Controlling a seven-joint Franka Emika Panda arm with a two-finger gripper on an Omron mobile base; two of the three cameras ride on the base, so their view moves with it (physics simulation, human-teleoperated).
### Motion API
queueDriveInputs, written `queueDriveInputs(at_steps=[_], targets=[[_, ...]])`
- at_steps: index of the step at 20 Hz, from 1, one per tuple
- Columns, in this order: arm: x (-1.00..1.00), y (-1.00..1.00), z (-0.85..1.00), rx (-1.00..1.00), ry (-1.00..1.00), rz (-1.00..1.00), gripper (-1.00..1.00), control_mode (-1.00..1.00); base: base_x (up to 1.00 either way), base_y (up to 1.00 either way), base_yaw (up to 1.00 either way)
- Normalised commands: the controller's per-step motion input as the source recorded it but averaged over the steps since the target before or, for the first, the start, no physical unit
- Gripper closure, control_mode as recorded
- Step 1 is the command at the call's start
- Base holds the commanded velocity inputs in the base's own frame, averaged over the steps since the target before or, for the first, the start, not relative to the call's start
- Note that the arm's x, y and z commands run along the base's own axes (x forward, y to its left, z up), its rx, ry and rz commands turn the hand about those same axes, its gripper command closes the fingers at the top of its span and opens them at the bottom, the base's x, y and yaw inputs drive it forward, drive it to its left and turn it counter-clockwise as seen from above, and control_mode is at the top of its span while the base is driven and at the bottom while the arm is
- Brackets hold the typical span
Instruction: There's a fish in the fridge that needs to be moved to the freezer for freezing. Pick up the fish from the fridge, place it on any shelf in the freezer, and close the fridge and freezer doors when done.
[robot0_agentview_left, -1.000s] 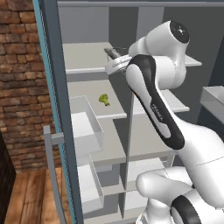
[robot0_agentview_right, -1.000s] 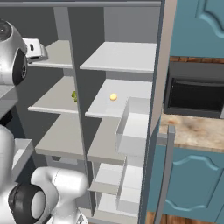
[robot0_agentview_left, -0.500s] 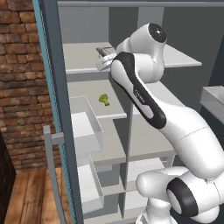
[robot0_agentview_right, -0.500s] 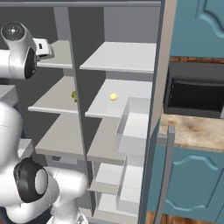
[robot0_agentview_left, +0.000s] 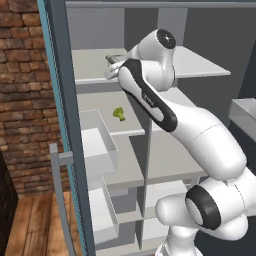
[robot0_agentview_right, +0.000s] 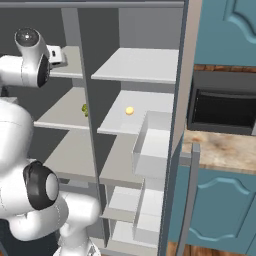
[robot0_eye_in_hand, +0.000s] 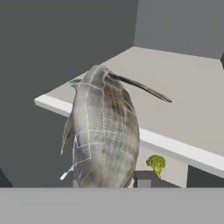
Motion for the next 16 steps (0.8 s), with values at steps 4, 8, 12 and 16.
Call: queueDriveInputs(at_steps=[4,8,12,16], targets=[[0.61,0.14,-0.12,0.00,0.02,-0.02,1.00,-1.00,0.00,0.00,0.00],[0.55,0.11,-0.11,0.00,0.00,-0.01,1.00,-1.00,0.00,0.00,0.00],[0.52,0.09,-0.21,0.00,0.00,0.00,1.00,-1.00,0.00,0.00,0.00],[0.52,0.17,-0.23,0.00,0.00,0.00,1.00,-1.00,0.00,0.00,0.00]])
